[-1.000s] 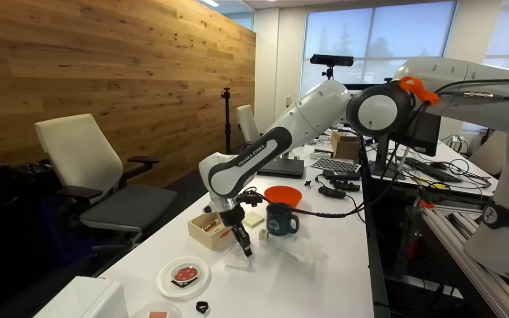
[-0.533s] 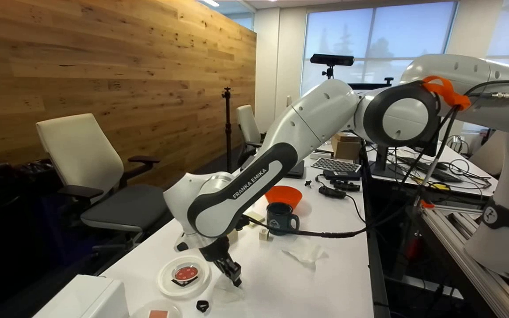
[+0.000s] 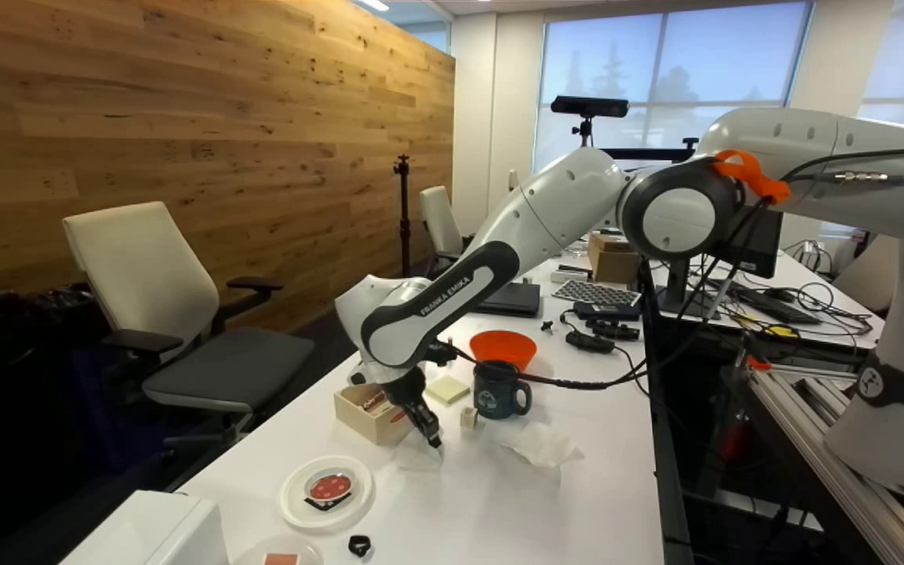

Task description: Use the paper towel to wipe the table

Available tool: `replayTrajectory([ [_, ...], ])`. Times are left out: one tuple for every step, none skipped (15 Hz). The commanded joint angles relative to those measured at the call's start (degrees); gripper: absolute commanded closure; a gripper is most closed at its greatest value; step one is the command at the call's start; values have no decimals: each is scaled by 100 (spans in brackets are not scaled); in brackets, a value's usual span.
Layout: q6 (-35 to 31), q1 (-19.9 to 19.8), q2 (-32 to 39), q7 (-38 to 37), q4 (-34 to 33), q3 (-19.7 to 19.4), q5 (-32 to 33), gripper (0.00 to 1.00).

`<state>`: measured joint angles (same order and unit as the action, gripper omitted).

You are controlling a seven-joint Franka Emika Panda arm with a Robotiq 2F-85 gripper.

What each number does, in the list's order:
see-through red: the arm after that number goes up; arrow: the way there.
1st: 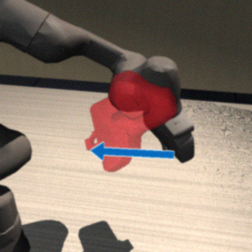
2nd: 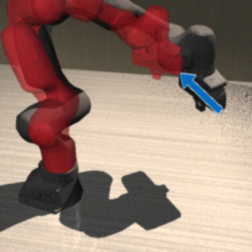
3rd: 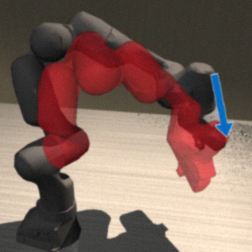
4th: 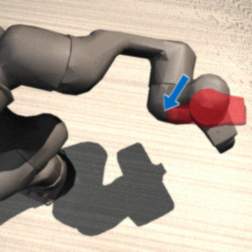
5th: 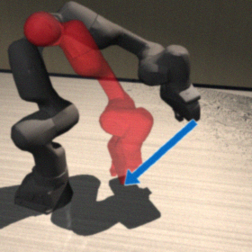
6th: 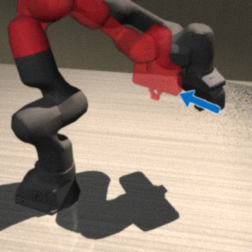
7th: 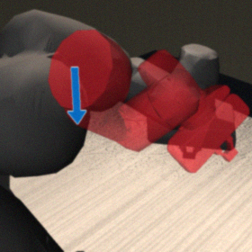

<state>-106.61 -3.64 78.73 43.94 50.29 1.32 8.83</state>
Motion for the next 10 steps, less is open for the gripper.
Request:
replayTrajectory([
  [113,-260,214,-75,-288,38,-150,100],
  [83,-235,205,-33,-247,70,-91,100],
  [12,-117,167,95,-150,116,21,100],
  [-66,17,119,246,-49,160,116,100],
  [-124,161,75,398,34,195,210,100],
  [-166,343,25,454,115,233,269,100],
  [-187,497,11,546,138,250,314,100],
  [-190,675,-1,636,136,258,364,100],
  [-179,822,29,760,72,248,417,100],
  [-141,929,54,856,0,234,435,100],
])
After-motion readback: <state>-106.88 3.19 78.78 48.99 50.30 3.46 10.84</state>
